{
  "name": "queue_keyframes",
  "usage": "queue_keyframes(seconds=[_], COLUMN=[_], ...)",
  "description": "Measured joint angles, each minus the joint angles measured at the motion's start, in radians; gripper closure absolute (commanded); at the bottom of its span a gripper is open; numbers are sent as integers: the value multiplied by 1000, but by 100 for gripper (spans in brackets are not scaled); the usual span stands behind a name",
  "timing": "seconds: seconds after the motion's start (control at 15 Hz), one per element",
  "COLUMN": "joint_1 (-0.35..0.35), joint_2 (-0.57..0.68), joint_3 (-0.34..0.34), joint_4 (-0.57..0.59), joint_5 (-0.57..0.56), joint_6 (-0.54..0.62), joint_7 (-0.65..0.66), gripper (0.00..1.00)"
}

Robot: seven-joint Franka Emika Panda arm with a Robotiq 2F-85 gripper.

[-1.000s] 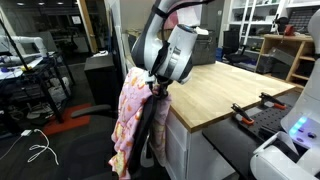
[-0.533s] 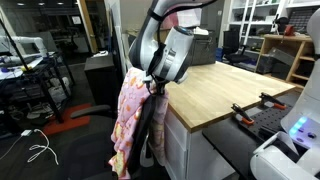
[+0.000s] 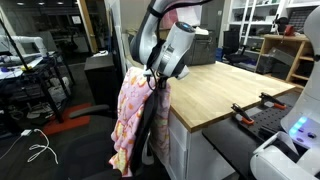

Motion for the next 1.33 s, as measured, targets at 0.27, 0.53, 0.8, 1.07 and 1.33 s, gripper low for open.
queue_keyframes(seconds=[0.27, 0.53, 0.8, 1.07, 1.33], joint_1=[-52, -121, -153, -168, -179], joint_2=[-31, -54, -67, -78, -99], joint_3=[-4, -4, -41, -103, -148], joint_4=[1, 1, 1, 1, -2], joint_5=[58, 65, -25, -87, -69], joint_6=[-2, -12, -62, -143, -184], joint_7=[-6, -27, -55, -60, -59], gripper=[98, 98, 98, 98, 98])
